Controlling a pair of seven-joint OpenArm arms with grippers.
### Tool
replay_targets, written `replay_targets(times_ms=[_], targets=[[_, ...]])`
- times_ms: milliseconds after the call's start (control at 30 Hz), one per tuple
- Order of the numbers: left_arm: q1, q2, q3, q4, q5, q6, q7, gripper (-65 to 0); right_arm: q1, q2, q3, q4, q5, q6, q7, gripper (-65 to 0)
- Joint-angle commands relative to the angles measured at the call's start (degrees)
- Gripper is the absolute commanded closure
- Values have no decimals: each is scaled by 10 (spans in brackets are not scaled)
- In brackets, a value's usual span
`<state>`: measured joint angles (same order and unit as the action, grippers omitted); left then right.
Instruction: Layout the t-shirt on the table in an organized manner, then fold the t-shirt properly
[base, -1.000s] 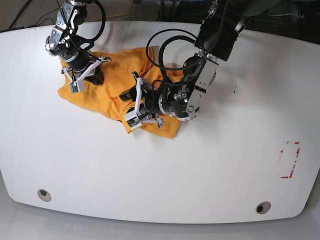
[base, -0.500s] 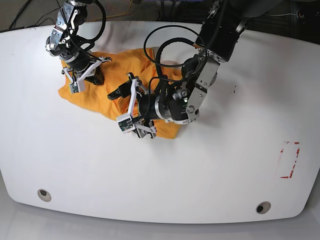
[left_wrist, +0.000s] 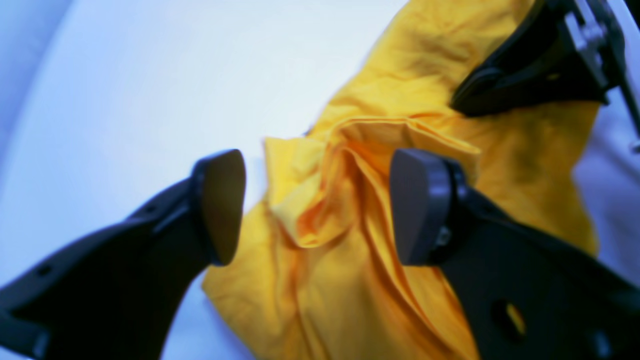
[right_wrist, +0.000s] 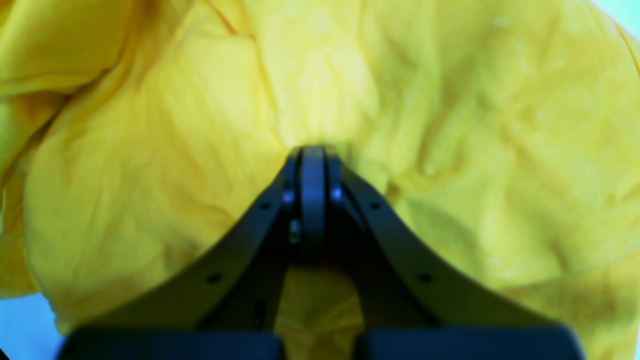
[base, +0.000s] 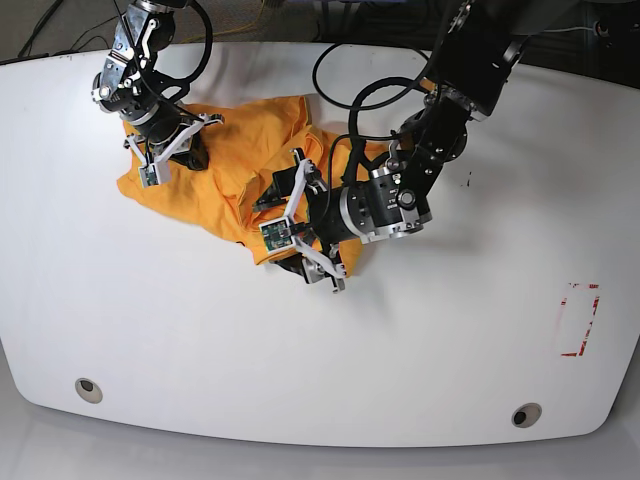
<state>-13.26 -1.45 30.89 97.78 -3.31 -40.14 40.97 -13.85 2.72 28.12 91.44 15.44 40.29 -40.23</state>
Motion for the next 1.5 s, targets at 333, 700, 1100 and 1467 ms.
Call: replay_targets(times_ms=[333,700,1100,1467], targets=[[57,-13,-47,-45,223,1,-162,-38,-3,1,-1,-1,-24,-3,-31,0],[51,14,-44,-118,223,1,-163,-22,2,-1,-1,0,-24,-3,-31,0],[19,84,-25,-174,227,1,-205,-22,2,-1,-1,0,-24,-3,-31,0],[0,105,31,-182,227,1,-204,-22,3,0,-1,-1,-24,-3,-31,0]])
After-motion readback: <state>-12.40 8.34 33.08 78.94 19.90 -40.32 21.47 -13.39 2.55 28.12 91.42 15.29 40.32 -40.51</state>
